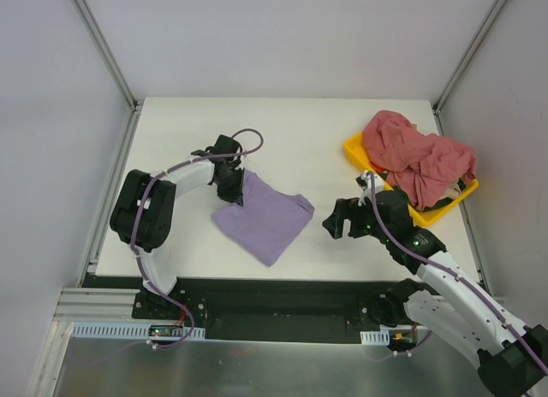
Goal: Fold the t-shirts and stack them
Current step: Put the neatly folded tshirt into the corner of the board with the left arm
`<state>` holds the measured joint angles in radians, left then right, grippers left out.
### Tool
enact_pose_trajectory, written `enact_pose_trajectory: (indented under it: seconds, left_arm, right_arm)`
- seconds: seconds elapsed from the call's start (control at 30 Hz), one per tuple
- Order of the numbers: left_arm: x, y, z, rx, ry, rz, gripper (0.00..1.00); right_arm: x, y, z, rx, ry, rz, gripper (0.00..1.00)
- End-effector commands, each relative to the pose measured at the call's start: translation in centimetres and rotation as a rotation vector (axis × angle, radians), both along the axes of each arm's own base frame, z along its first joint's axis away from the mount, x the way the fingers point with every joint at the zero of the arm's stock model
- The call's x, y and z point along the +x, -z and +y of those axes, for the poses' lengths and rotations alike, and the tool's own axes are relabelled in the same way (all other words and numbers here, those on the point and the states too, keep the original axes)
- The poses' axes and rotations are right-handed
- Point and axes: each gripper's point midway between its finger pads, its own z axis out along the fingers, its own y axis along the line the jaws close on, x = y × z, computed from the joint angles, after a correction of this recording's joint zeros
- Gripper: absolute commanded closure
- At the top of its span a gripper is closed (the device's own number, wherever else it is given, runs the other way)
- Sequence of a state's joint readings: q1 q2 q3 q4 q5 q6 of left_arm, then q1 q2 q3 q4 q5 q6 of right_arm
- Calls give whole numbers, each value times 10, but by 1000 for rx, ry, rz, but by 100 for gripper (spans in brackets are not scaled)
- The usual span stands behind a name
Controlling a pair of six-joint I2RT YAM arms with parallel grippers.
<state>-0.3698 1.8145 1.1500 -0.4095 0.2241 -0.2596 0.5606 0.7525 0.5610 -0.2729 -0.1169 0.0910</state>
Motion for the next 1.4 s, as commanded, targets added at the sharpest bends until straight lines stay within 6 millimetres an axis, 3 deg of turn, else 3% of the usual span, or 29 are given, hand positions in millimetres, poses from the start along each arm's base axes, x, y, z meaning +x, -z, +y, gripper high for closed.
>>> enact_pose_trajectory:
  seconds: [0.0, 0.17, 0.33, 0.5, 0.67, 0.7, 0.8, 0.97, 1.23, 1.37]
  left_arm:
    - [-1, 0, 40, 187, -166, -5, 100]
    - [26, -17, 82, 216, -382, -63, 100]
    - [90, -37, 135, 246, -466, -148, 100]
    - [153, -56, 165, 262, -456, -222, 100]
    - [189, -57, 178, 250, -505, -237, 100]
    - [197, -58, 192, 265, -546, -242, 100]
    - [217, -61, 208, 290, -591, -257, 100]
    - [244, -61, 243, 326, -648, -288, 100]
    - [249, -59, 300, 455, -663, -306, 100]
    - [250, -68, 329, 516, -717, -330, 100]
  right_arm:
    - [1, -1, -13, -35, 52, -15, 4]
    - [-5, 3, -23, -76, 66, -11, 4]
    - [-5, -2, -35, -103, 103, -41, 4]
    - [-10, -5, -42, -131, 97, -54, 4]
    - [-6, -6, -52, -168, 136, -77, 4]
    - [-6, -7, -54, -173, 143, -83, 4]
    - [-5, -9, -56, -177, 152, -99, 4]
    - [-2, -11, -64, -189, 191, -121, 4]
    - [2, -6, -71, -235, 208, -132, 4]
    - [3, 0, -71, -260, 209, -103, 4]
